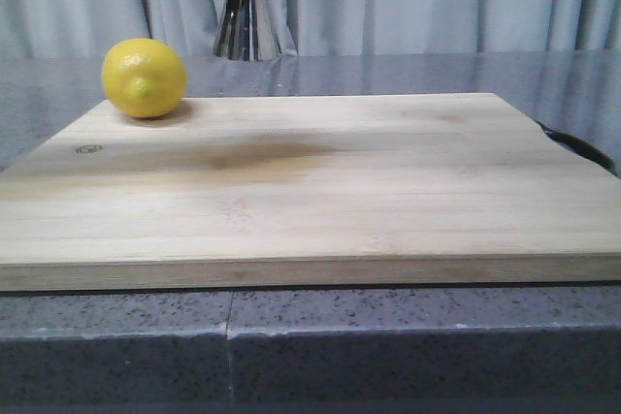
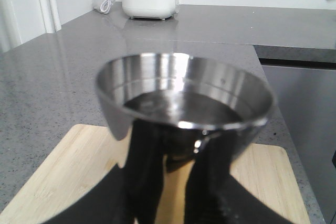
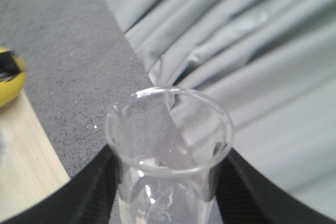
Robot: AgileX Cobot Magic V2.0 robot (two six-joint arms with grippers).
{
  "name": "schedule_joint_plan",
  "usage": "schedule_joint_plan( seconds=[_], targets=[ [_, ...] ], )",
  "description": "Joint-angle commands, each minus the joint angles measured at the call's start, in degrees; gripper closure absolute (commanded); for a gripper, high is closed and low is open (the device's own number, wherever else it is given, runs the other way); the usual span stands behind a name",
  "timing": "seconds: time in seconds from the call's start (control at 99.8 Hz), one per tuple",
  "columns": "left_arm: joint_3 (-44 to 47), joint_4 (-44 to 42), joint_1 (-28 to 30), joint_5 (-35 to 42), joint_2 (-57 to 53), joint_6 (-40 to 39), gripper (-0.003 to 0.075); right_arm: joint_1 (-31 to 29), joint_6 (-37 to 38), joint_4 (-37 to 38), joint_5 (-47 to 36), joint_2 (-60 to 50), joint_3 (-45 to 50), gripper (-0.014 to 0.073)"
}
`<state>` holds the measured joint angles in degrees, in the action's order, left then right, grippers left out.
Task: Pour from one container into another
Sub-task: 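Tilt the beaker upright and lower it onto the board, releasing it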
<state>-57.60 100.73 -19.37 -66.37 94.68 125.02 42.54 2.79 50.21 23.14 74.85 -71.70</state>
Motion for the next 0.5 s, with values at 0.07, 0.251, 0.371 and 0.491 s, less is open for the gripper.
schedule_joint_plan(
  seconds=[0.07,0.251,0.371,0.491],
  targets=[
    [-1.5,5.3,-0.4,-5.6,-2.6,-0.5,0.0531,-8.1,9.2,-4.0,-9.7,-5.4,3.0,0.0325],
    [-1.5,5.3,-0.4,-5.6,-2.6,-0.5,0.0531,-18.2,18.2,-5.4,-19.5,-8.5,12.9,0.0325],
    [-1.5,5.3,-0.4,-5.6,-2.6,-0.5,0.0531,-24.7,23.6,-5.8,-29.3,-9.2,19.6,0.0325],
    [-1.5,5.3,-0.4,-5.6,-2.6,-0.5,0.0531,-29.8,25.3,-6.7,-41.1,-9.2,25.7,0.0325]
  ],
)
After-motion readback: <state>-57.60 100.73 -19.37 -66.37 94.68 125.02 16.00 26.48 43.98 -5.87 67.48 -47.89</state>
